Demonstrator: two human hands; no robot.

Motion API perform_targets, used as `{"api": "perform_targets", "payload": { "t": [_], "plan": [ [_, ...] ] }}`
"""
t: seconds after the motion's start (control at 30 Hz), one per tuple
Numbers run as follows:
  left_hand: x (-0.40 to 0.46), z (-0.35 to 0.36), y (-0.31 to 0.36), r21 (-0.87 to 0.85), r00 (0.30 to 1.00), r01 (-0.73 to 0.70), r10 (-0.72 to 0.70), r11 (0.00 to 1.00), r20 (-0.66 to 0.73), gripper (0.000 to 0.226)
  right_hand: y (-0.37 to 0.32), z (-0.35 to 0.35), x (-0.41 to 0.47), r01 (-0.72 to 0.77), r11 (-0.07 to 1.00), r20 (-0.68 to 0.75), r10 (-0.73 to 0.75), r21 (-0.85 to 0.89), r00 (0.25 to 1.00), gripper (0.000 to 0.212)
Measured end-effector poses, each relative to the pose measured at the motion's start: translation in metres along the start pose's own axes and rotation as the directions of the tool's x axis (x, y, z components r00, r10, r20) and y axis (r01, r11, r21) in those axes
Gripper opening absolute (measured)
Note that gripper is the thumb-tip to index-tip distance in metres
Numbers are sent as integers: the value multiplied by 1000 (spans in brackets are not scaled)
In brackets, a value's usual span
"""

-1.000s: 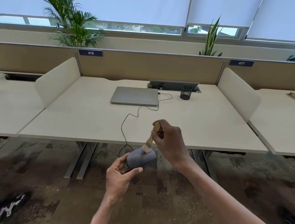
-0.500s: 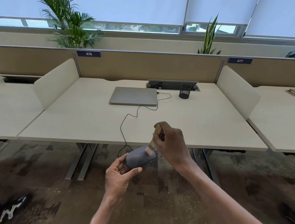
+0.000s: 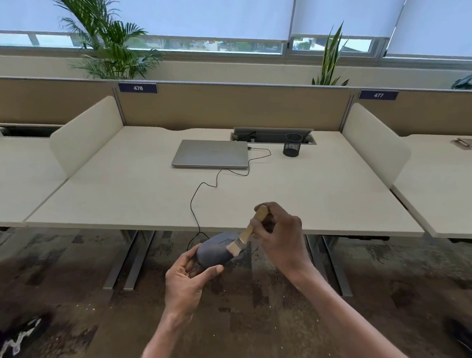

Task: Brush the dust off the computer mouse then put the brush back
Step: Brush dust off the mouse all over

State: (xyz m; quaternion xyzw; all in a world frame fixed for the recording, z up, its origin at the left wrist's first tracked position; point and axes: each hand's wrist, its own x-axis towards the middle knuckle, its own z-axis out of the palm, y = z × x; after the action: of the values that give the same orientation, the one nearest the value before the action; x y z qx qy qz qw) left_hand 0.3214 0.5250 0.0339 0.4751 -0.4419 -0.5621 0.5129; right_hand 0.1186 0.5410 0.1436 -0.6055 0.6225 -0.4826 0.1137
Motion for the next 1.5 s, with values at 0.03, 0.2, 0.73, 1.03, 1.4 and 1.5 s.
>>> {"api": "perform_targets", "payload": {
  "t": [0.03, 0.2, 0.73, 1.03, 1.4, 1.5],
  "plan": [
    [-1, -1, 0, -2, 1000, 3, -3, 1000, 4, 82, 3, -1, 0, -17, 1000, -12, 17, -5, 1000, 19],
    [-3, -6, -2, -21, 1000, 20, -20, 1000, -2, 81, 17, -9, -2, -57, 998, -81, 54, -34, 995, 17],
    [-10, -5, 0, -38, 1000, -4, 5, 999, 30, 83, 11, -5, 0, -88, 992, -34, 92, 93, 995, 22],
    [-13, -6, 2, -3, 998, -15, 15, 1000, 59, 75, 7, -12, 26, -56, 998, -61, 57, 5, 997, 20],
    [-16, -5, 4, 18, 996, -13, 11, 1000, 89, 71, -5, -11, 35, -8, 999, 67, 6, 34, 998, 27],
    [-16, -5, 5, 15, 995, -11, 9, 1000, 100, 72, -8, -10, 35, 14, 997, 218, -30, 76, 975, 27]
  ]
}}
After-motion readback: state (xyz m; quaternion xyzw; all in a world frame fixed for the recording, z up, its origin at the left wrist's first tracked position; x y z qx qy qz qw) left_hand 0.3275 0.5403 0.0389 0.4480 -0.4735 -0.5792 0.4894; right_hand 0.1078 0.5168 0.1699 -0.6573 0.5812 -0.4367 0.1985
